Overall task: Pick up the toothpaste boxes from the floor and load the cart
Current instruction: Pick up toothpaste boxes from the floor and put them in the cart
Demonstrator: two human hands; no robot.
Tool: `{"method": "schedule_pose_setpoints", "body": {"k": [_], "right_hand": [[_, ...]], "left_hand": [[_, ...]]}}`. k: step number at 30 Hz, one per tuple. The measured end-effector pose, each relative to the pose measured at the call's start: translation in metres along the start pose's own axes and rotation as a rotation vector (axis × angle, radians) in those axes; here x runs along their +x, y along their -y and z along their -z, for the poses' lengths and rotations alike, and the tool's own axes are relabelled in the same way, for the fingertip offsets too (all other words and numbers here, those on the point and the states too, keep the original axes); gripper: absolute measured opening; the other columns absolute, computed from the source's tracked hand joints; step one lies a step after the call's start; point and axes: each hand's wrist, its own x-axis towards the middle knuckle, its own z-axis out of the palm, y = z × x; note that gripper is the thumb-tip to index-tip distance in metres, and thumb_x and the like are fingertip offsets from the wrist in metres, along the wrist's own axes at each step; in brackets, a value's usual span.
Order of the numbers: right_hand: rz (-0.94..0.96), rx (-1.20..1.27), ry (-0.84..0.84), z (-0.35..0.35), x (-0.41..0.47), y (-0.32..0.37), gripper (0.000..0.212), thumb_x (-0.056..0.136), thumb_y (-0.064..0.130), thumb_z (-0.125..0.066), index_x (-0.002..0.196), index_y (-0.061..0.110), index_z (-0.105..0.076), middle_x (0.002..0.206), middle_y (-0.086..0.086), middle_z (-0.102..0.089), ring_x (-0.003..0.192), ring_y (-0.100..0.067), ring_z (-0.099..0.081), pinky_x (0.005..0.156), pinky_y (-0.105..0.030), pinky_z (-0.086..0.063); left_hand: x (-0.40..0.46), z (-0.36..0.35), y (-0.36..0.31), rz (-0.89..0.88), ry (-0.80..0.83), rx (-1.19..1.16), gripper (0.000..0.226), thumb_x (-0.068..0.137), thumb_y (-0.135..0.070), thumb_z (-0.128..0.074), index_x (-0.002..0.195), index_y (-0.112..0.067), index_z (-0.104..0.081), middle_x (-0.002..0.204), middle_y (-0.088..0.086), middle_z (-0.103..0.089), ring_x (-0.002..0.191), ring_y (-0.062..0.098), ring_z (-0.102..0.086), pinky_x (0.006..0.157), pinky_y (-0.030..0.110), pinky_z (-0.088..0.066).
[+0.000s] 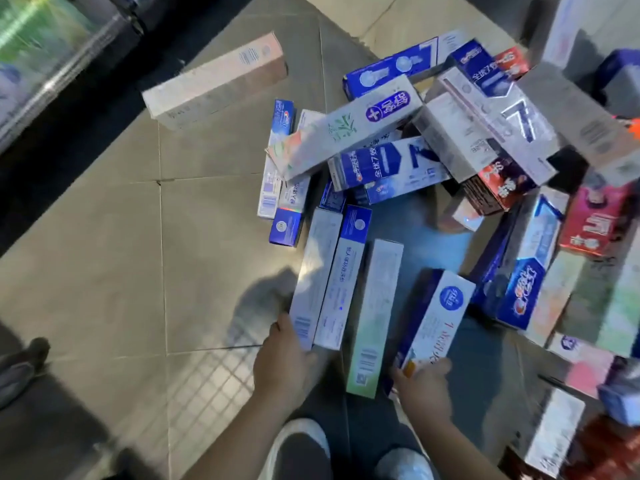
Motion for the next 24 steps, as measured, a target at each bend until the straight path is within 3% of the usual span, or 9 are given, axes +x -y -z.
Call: {"method": "schedule_pose_setpoints", "body": {"k": [3,6,10,15,20,24], "right_hand": [[0.009,0.016,-0.038,0.002,-0.007,0.004,0.051,0.082,0.026,-0.072,0.100,0.008,-0.027,0.102,-0.024,-0.059,0.087,-0.036,-0.059,0.076,-0.039,-0.044],[0.015,-0.014,-0.013,0.026,-0.032,0.011,0.050,0.083,0.025,-0.071,0.102,0.006,-0.029,0.090,-0.015,-0.052,0.076,-0.029,-0.051,0.073,-0.037,-0.043],[0.048,-0.094,0.051,0.075,-0.093,0.021,0.051,0.080,0.016,-0.074,0.104,0.010,-0.030,0.094,-0.012,-0.053,0.087,-0.034,-0.061,0.078,-0.041,-0.049],[0.184,-0.170,0.094,0.157,-0.201,0.039,0.053,0.076,0.016,-0.075,0.110,0.014,-0.035,0.097,-0.008,-0.060,0.077,-0.028,-0.063,0.070,-0.042,-0.055],[0.294,-0.177,0.139,0.230,-0.317,0.070,0.049,0.083,0.016,-0.071,0.109,0.020,-0.030,0.103,-0.003,-0.050,0.080,-0.022,-0.057,0.055,-0.027,-0.043],[0.378,-0.193,0.158,0.277,-0.399,0.080,0.056,0.083,0.017,-0.072,0.125,0.014,-0.036,0.106,-0.007,-0.052,0.083,-0.022,-0.054,0.069,-0.031,-0.046]], "left_hand": [[-0.005,0.007,0.006,0.028,-0.038,-0.089,0.048,0.081,-0.039,-0.063,0.118,-0.019,-0.040,0.108,-0.001,-0.062,0.095,0.024,-0.062,0.064,0.027,-0.039],[-0.024,0.029,0.011,0.078,-0.036,-0.032,0.041,0.082,-0.045,-0.062,0.107,-0.019,-0.042,0.103,0.000,-0.063,0.094,0.026,-0.062,0.065,0.027,-0.036],[-0.082,0.077,0.018,0.116,0.025,0.034,0.045,0.080,-0.046,-0.064,0.107,-0.016,-0.044,0.103,0.003,-0.064,0.092,0.027,-0.063,0.067,0.029,-0.042],[-0.194,0.148,0.003,0.156,0.033,-0.023,0.048,0.080,-0.048,-0.063,0.107,-0.013,-0.043,0.105,0.006,-0.064,0.096,0.028,-0.062,0.072,0.031,-0.044],[-0.299,0.228,-0.021,0.156,0.014,-0.176,0.051,0.080,-0.040,-0.067,0.112,-0.007,-0.045,0.109,0.012,-0.063,0.102,0.032,-0.060,0.077,0.035,-0.044],[-0.381,0.281,-0.038,0.161,-0.055,-0.311,0.038,0.080,-0.038,-0.070,0.096,-0.014,-0.045,0.089,0.001,-0.060,0.099,0.028,-0.062,0.067,0.028,-0.036]]}}
